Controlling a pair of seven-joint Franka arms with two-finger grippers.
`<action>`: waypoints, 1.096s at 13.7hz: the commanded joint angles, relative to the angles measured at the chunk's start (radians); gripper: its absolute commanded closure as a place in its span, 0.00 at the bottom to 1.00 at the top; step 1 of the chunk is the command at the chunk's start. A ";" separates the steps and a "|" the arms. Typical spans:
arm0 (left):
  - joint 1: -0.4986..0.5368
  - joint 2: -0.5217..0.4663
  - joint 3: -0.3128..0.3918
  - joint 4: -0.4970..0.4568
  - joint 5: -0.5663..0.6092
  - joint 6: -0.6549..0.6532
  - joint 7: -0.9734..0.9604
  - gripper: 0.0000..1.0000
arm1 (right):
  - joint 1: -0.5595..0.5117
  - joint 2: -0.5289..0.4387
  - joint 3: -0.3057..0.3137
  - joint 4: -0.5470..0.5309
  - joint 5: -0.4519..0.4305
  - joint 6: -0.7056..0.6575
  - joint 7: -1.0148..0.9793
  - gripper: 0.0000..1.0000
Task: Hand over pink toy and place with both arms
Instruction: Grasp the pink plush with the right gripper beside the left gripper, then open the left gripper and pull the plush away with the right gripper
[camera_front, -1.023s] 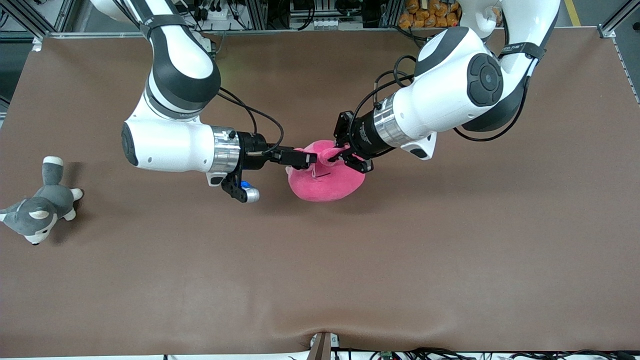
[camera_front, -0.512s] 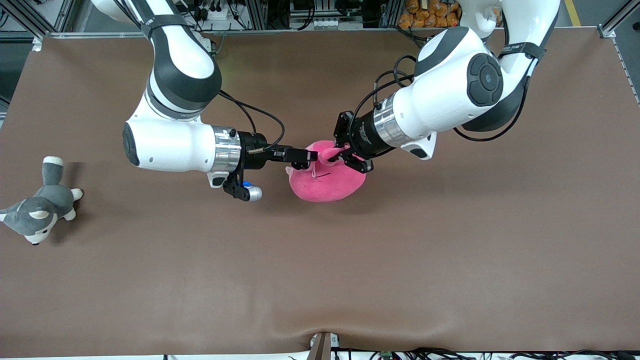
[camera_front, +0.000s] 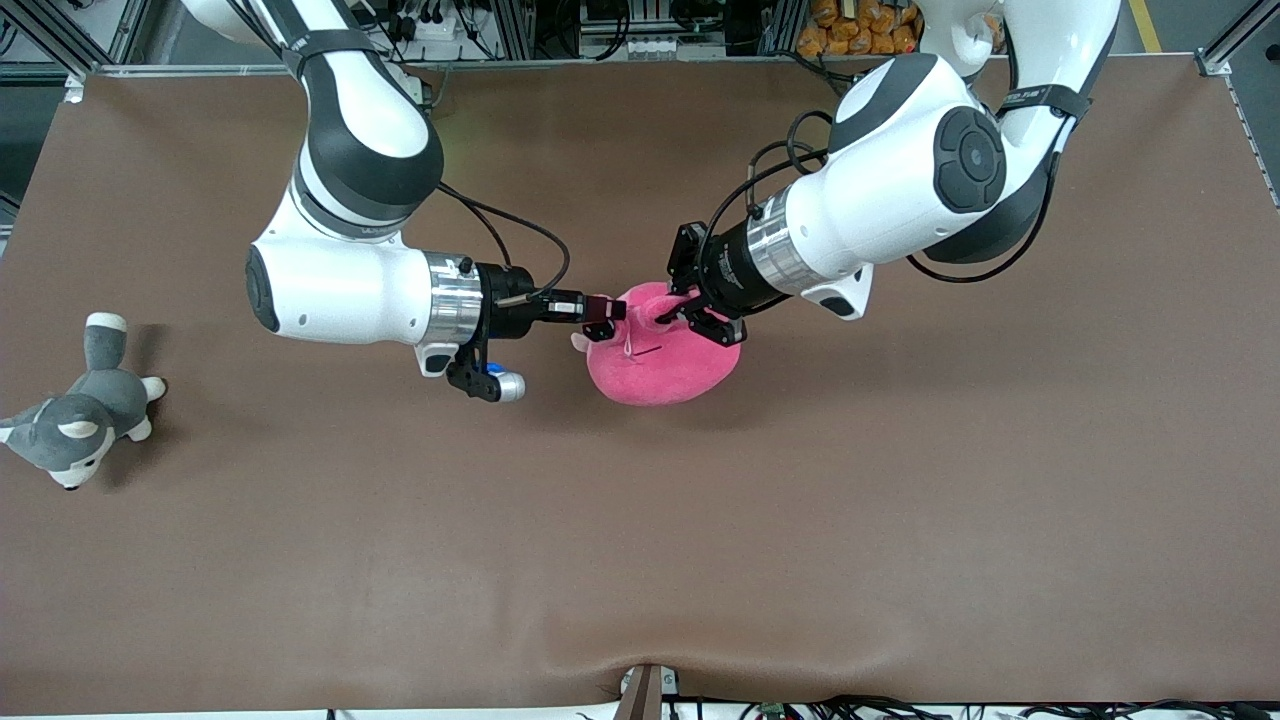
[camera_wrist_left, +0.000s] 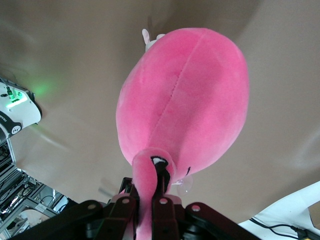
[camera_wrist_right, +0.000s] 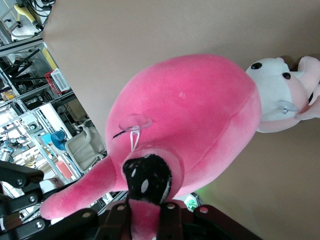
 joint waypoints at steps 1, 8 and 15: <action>-0.002 -0.002 0.003 0.018 0.010 -0.006 -0.025 1.00 | -0.013 0.006 0.005 0.007 -0.010 -0.003 -0.012 1.00; 0.072 -0.034 0.000 0.034 0.019 -0.067 0.173 0.00 | -0.051 0.006 0.003 0.005 -0.013 -0.010 -0.012 1.00; 0.287 -0.089 0.003 0.047 0.029 -0.280 0.885 0.00 | -0.216 0.007 0.003 -0.022 -0.103 -0.169 -0.150 1.00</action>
